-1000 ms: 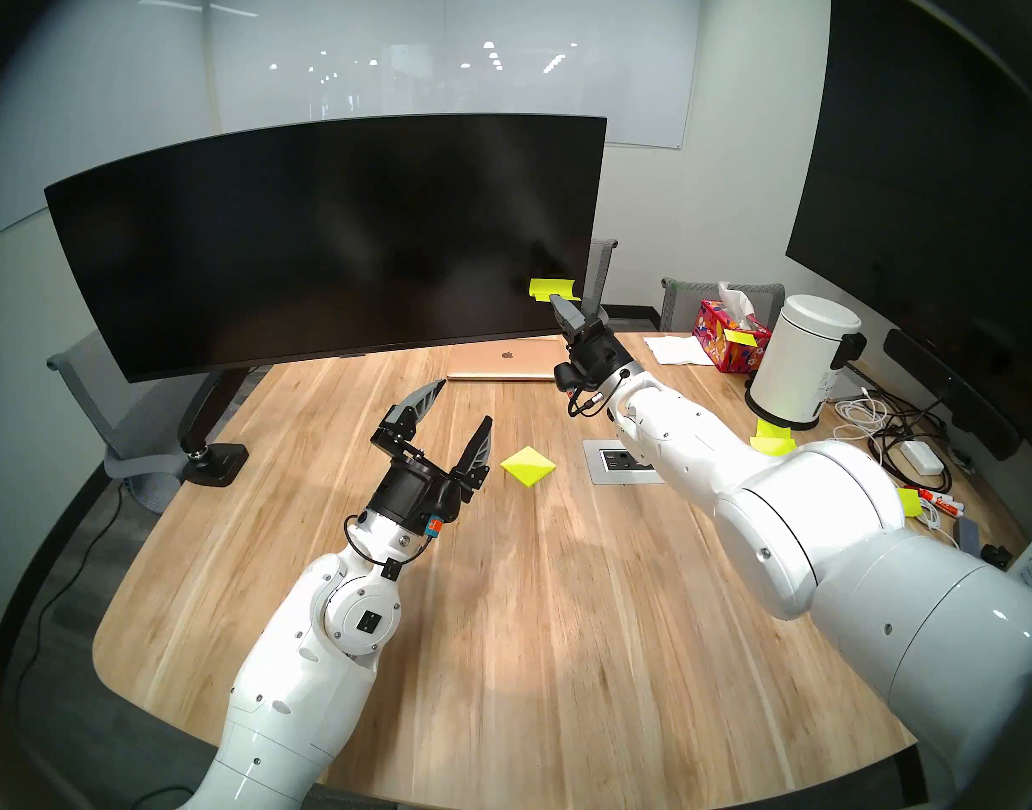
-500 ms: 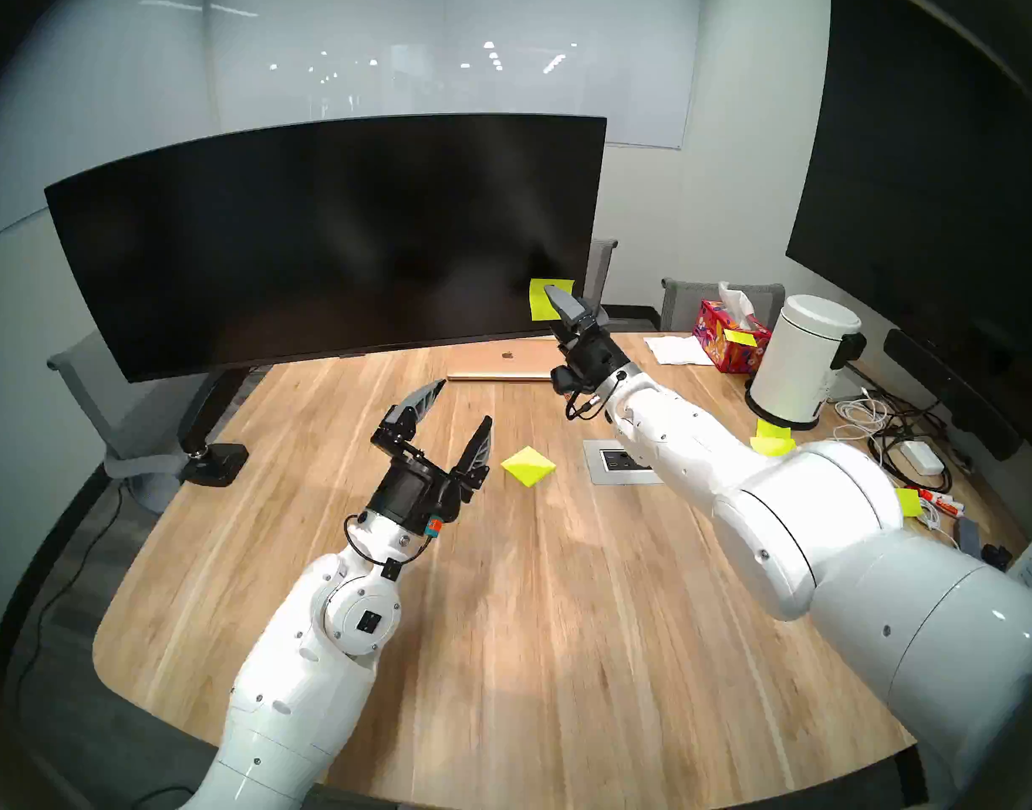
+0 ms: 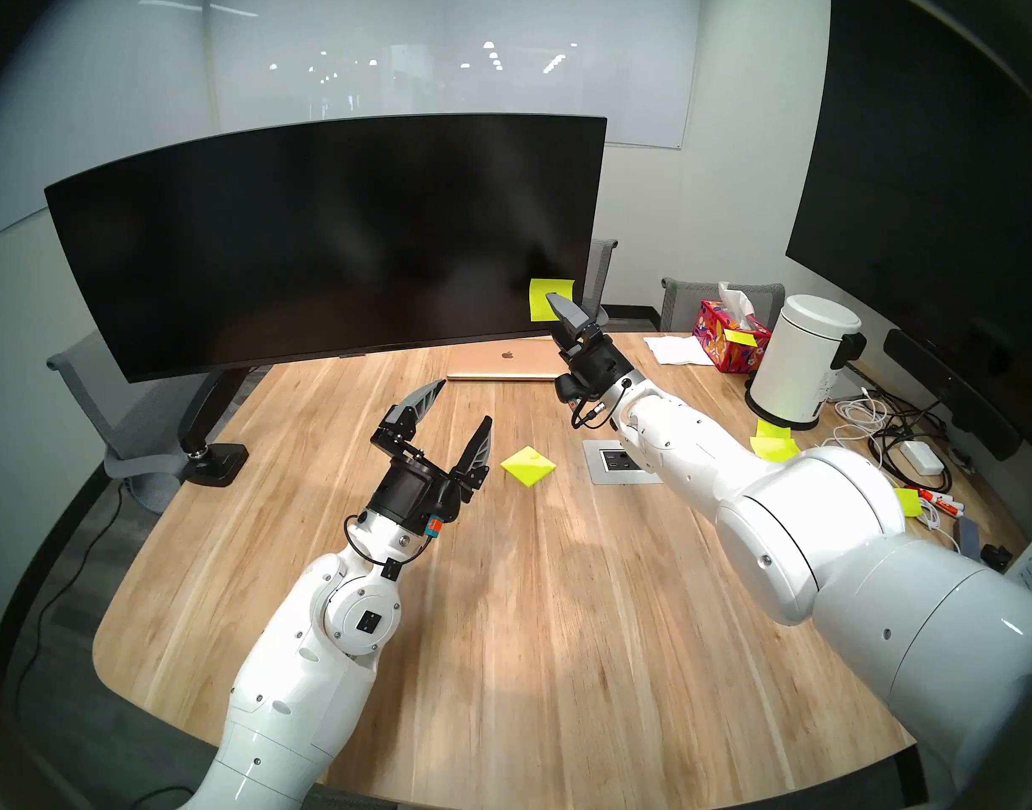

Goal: Peel one sticky note off the pad and stick it onto the monitor, then press it flat

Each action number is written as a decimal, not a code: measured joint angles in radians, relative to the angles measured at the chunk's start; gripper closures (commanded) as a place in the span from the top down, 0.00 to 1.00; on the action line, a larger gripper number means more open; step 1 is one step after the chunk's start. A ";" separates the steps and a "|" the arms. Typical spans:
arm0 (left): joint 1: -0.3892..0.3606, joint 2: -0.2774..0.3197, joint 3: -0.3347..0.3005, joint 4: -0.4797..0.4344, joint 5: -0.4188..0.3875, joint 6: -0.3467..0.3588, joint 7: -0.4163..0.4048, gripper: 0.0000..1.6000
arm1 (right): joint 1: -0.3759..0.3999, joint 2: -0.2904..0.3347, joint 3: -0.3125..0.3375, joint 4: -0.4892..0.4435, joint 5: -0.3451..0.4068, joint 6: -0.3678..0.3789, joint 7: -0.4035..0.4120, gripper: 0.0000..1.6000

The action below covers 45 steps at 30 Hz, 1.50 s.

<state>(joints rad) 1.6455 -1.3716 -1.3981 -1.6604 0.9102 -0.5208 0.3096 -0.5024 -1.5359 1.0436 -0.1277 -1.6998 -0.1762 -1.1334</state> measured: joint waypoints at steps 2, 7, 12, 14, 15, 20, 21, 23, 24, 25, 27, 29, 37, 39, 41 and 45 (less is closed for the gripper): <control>0.000 0.000 0.000 0.000 0.000 0.000 0.000 1.00 | -0.005 0.005 -0.003 0.000 -0.003 -0.004 -0.009 1.00; 0.000 0.000 0.000 0.000 0.000 0.000 0.000 1.00 | -0.019 0.015 -0.011 0.000 -0.012 -0.011 -0.034 1.00; 0.000 0.000 0.000 0.000 0.000 0.000 -0.001 1.00 | -0.034 0.025 -0.018 -0.004 -0.021 -0.021 -0.061 1.00; 0.000 0.000 -0.001 0.000 0.000 0.000 -0.001 1.00 | -0.041 0.029 -0.020 -0.006 -0.024 -0.026 -0.074 1.00; 0.000 0.000 -0.001 0.000 0.000 0.000 -0.001 1.00 | -0.045 0.030 -0.021 -0.008 -0.026 -0.029 -0.080 1.00; 0.000 -0.001 -0.001 0.000 0.000 0.000 -0.001 1.00 | -0.066 0.041 -0.032 -0.018 -0.036 -0.044 -0.109 1.00; 0.000 -0.001 -0.001 0.000 0.000 0.000 -0.001 1.00 | -0.072 0.044 -0.034 -0.021 -0.038 -0.048 -0.116 1.00; 0.000 -0.001 -0.001 0.000 0.000 0.000 -0.001 1.00 | -0.078 0.046 -0.036 -0.024 -0.041 -0.051 -0.122 1.00; 0.000 -0.001 -0.001 0.000 0.000 0.000 -0.001 1.00 | -0.086 0.050 -0.039 -0.028 -0.043 -0.056 -0.129 1.00; 0.000 -0.001 -0.001 0.000 0.000 0.000 -0.001 1.00 | -0.089 0.051 -0.040 -0.030 -0.045 -0.058 -0.132 1.00; 0.000 -0.001 -0.001 0.000 0.001 0.000 -0.001 1.00 | -0.100 0.057 -0.043 -0.037 -0.048 -0.065 -0.144 1.00; 0.000 -0.001 -0.001 0.000 0.001 0.000 -0.001 1.00 | -0.113 0.064 -0.049 -0.047 -0.054 -0.074 -0.157 1.00; 0.000 -0.001 -0.001 0.000 0.001 -0.001 -0.001 1.00 | -0.142 0.082 -0.064 -0.083 -0.068 -0.100 -0.179 1.00; 0.000 -0.001 -0.001 0.000 0.001 -0.001 -0.001 1.00 | -0.149 0.087 -0.068 -0.095 -0.072 -0.106 -0.182 1.00; 0.000 -0.001 -0.001 0.000 0.001 -0.001 -0.001 1.00 | -0.158 0.094 -0.072 -0.113 -0.076 -0.113 -0.185 1.00; 0.000 -0.001 -0.001 0.000 0.001 -0.001 -0.001 1.00 | -0.172 0.104 -0.074 -0.144 -0.079 -0.123 -0.185 1.00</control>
<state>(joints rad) 1.6455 -1.3730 -1.3992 -1.6604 0.9110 -0.5220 0.3088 -0.6746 -1.4319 0.9695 -0.2716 -1.7789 -0.2993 -1.3183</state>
